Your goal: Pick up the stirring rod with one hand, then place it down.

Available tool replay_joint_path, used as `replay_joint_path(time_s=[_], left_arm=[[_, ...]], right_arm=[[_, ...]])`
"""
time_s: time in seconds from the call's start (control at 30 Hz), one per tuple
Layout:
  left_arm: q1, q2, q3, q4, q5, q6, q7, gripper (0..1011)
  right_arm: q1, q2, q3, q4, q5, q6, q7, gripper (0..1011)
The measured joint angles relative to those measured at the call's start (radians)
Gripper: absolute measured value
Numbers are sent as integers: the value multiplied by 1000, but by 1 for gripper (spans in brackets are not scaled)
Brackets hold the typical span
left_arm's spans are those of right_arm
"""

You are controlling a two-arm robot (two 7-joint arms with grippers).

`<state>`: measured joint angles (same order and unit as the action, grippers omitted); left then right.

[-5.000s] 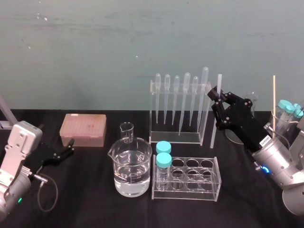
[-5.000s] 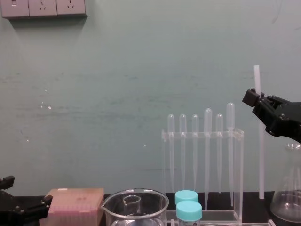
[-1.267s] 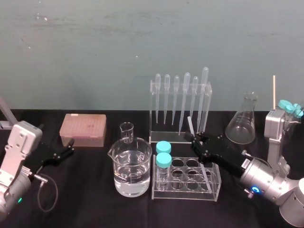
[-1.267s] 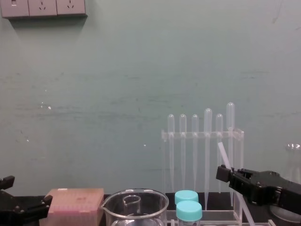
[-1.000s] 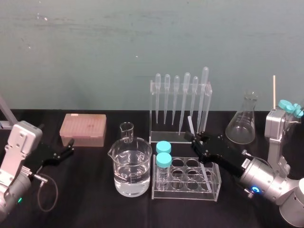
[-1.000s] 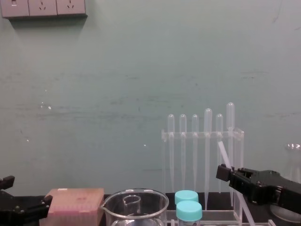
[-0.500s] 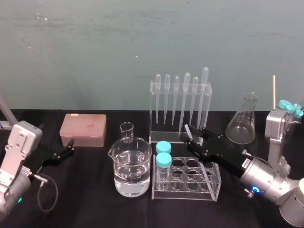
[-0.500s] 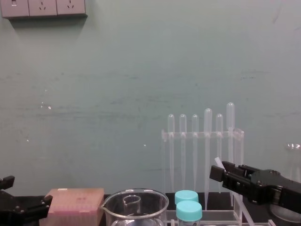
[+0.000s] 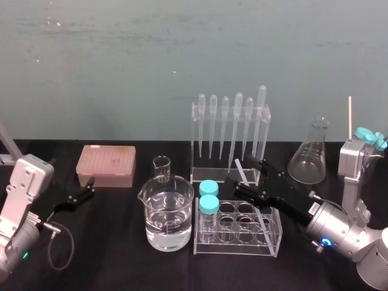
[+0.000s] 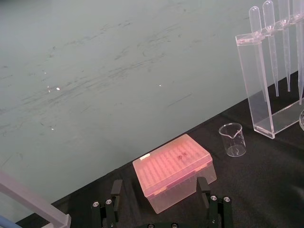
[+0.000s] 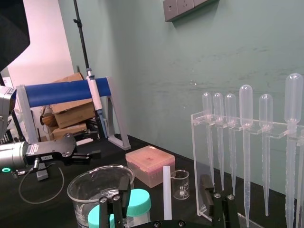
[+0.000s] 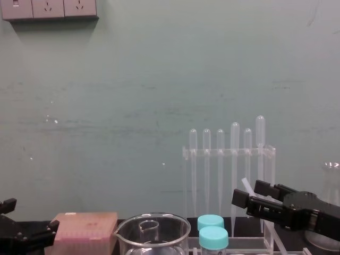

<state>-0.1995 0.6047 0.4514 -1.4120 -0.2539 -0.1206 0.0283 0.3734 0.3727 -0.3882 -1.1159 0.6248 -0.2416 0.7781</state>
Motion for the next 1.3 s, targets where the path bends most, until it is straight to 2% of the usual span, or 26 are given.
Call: replay_joint_path(time_s=[0.13,0.27,0.3,0.4,0.43,0.5,0.6,0.67,0.8,0.9,0.93,1.03,1.3], left_arm=[[0,0,0,0,0,0,0,1000],[0,0,0,0,0,0,0,1000],[0,0,0,0,0,0,0,1000],[0,0,0,0,0,0,0,1000],[0,0,0,0,0,0,0,1000],[0,0,0,0,0,0,0,1000],[0,0,0,0,0,0,0,1000],[0,0,0,0,0,0,0,1000],[0,0,0,0,0,0,0,1000],[0,0,0,0,0,0,0,1000],[0,0,0,0,0,0,0,1000],[0,0,0,0,0,0,0,1000],[0,0,0,0,0,0,0,1000]], right_arm=[[-1,1,0,-2,-4,-7,-2,997],[-7,6,3,-34,-40,-66,-27,1003],[-10,9,8,-47,-57,-94,-41,1003],[-17,11,23,-73,-85,-133,-73,1003],[-25,12,36,-92,-106,-152,-103,1003],[-35,13,52,-111,-124,-158,-141,1003],[-60,15,86,-145,-151,-133,-229,1003],[-84,17,121,-166,-157,-68,-308,1003],[-106,26,143,-168,-170,-1,-368,1003],[-139,42,158,-172,-188,83,-420,1003],[-139,42,158,-172,-188,83,-420,1003],[-165,50,165,-178,-193,148,-438,1003],[-160,49,163,-178,-193,135,-437,1003]])
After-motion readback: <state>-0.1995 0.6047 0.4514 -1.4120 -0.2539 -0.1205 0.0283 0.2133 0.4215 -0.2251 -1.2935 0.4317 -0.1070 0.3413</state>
